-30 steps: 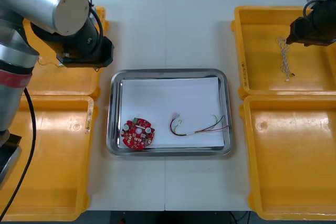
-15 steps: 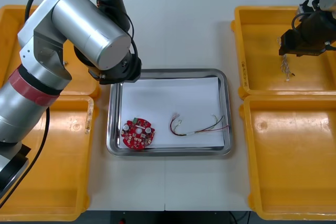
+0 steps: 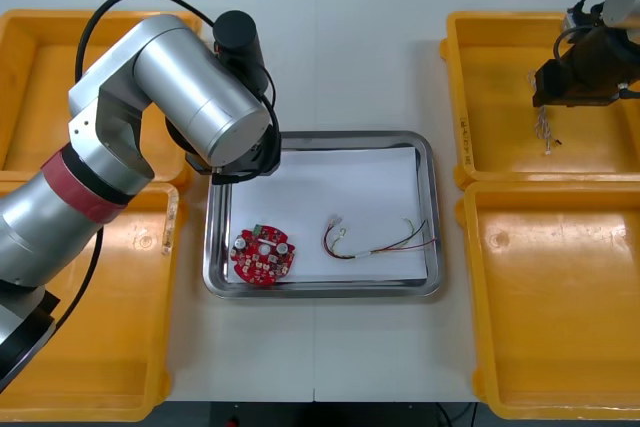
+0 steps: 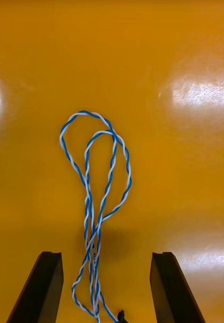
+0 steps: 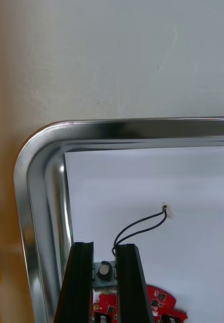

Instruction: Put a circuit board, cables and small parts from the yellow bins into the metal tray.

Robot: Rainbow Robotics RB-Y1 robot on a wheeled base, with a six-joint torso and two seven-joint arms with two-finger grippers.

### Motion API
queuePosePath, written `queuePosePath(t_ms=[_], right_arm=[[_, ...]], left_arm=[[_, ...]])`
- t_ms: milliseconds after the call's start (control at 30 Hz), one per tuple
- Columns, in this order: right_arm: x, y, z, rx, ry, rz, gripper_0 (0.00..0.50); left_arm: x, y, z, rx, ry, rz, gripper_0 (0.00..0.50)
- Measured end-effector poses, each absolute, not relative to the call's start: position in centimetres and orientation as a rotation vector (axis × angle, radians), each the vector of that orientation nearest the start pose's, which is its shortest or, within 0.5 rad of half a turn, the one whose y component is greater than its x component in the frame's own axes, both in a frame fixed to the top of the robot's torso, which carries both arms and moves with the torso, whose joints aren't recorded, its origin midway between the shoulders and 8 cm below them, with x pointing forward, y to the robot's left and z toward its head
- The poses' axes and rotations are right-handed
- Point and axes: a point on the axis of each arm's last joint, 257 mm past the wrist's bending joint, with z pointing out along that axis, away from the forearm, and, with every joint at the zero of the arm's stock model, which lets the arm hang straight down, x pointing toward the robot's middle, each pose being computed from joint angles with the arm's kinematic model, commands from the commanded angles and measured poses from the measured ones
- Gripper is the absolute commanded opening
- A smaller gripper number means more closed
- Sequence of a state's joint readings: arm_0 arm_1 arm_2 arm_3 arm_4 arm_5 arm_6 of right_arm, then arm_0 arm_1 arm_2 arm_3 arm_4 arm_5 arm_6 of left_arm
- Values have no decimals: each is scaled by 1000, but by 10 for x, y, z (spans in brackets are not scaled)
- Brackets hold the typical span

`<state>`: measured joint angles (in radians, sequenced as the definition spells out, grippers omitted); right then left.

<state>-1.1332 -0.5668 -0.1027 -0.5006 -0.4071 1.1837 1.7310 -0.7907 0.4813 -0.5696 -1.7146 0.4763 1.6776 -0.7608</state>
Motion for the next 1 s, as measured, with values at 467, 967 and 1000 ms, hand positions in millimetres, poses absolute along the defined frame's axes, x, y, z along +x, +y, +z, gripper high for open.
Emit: queuePosePath(t_ms=[467, 967, 1000], right_arm=[[638, -378, -206, 78, 2604, -34, 500], [637, -376, -212, 78, 2611, -29, 489], [638, -376, -212, 76, 2605, -28, 489]], left_arm=[[522, 130, -245, -34, 2638, 23, 0], [519, 118, -250, -10, 2644, -30, 500], [520, 117, -250, -10, 2642, -34, 500]])
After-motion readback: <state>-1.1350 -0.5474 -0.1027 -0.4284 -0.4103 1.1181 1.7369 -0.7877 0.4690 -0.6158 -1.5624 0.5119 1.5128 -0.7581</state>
